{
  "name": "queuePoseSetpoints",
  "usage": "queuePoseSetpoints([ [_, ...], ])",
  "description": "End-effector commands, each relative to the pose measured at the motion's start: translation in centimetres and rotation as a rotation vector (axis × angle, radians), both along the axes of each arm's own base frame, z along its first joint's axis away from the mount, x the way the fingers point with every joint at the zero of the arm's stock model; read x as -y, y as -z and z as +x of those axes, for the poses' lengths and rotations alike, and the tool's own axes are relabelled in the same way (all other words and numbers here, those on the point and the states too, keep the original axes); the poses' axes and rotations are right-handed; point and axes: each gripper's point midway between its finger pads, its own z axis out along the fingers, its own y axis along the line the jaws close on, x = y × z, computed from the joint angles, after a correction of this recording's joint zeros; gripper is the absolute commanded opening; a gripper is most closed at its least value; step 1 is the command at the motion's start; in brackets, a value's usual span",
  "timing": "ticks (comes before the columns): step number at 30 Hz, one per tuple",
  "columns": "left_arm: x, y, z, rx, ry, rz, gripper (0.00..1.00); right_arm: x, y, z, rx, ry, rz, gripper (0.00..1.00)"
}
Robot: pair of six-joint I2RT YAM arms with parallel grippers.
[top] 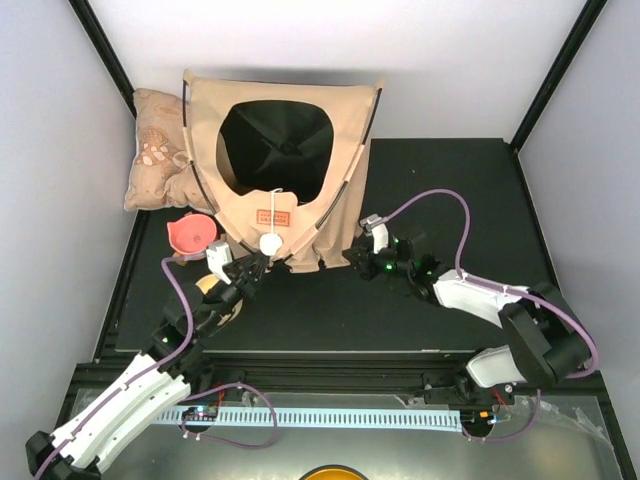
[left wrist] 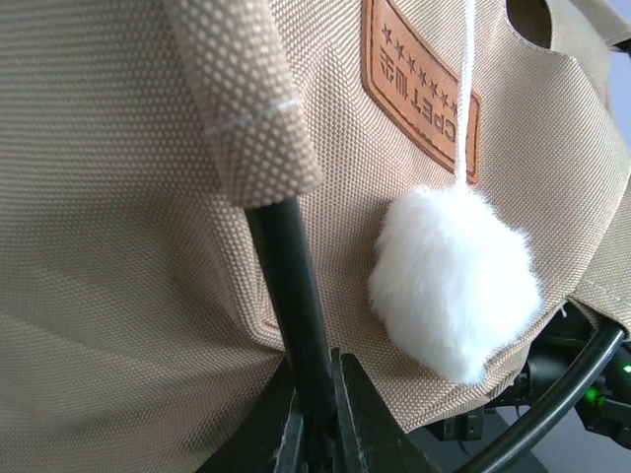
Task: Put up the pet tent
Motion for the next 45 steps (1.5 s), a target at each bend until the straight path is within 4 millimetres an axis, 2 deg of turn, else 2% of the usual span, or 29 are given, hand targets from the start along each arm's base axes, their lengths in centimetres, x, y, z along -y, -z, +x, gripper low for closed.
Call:
queuePoseSetpoints([
  [1, -2.7, -5.2, -0.6, 0.128, -0.111, 0.020, 0.02, 6.3, 0.9, 4.6, 0.055, 0.344, -0.212, 0.01],
  [3, -3.6, -6.6, -1.1, 0.151, -0.143, 0.028, 0.01, 9.3, 0.8, 5.6, 0.069, 0.462, -0.259, 0.01],
  [6, -4.6, -7.8, -1.5, 0.160, -0.179, 0.042, 0.02, 12.7, -0.6, 6.3, 0.121, 0.603, -0.296, 0.01],
  [12, -5.0, -7.7, -1.4, 0.139, -0.196, 0.056, 0.02, 17.8, -5.3, 7.0, 0.270, 0.865, -0.361, 0.01],
  [16, -4.3, -5.7, -0.4, 0.097, -0.193, 0.071, 0.02, 20.2, -9.7, 6.3, 0.376, 0.975, -0.366, 0.01],
  [19, -3.2, -3.3, 0.9, 0.044, -0.168, 0.070, 0.02, 21.9, -12.8, 5.2, 0.453, 1.045, -0.364, 0.01],
  [23, -2.5, -0.8, 3.4, -0.044, -0.120, 0.070, 0.02, 24.2, -15.1, 4.2, 0.495, 1.133, -0.406, 0.01],
  [28, -3.9, 1.7, 6.7, -0.115, -0.117, 0.058, 0.01, 25.0, -16.8, 3.6, 0.534, 1.171, -0.396, 0.01],
  [31, -3.9, 4.2, 8.4, -0.184, -0.118, 0.099, 0.02, 23.4, -17.1, 3.5, 0.562, 1.055, -0.383, 0.01],
  [34, -2.7, 6.6, 9.5, -0.270, -0.043, 0.152, 0.02, 21.6, -16.4, 3.6, 0.518, 0.959, -0.386, 0.01],
  [37, -1.9, 8.8, 10.5, -0.344, -0.003, 0.163, 0.02, 21.2, -15.2, 3.4, 0.486, 0.966, -0.448, 0.01],
  [38, -1.9, 9.5, 10.8, -0.366, -0.004, 0.163, 0.04, 21.6, -15.0, 3.3, 0.490, 0.996, -0.461, 0.01],
  [39, -1.9, 10.1, 11.1, -0.385, -0.012, 0.159, 0.17, 21.7, -15.0, 3.2, 0.497, 1.011, -0.465, 0.01],
  [40, -2.2, 10.6, 11.3, -0.406, -0.025, 0.152, 0.37, 21.9, -14.9, 3.2, 0.502, 1.022, -0.467, 0.01],
  [41, -2.5, 11.0, 11.5, -0.428, -0.042, 0.146, 0.52, 22.1, -15.0, 3.1, 0.504, 1.031, -0.468, 0.01],
  [43, -3.2, 11.2, 11.5, -0.446, -0.081, 0.143, 0.68, 22.4, -15.4, 3.1, 0.507, 1.052, -0.477, 0.01],
  [45, -4.7, 11.0, 11.2, -0.461, -0.159, 0.168, 0.78, 22.7, -16.0, 3.1, 0.513, 1.070, -0.487, 0.01],
])
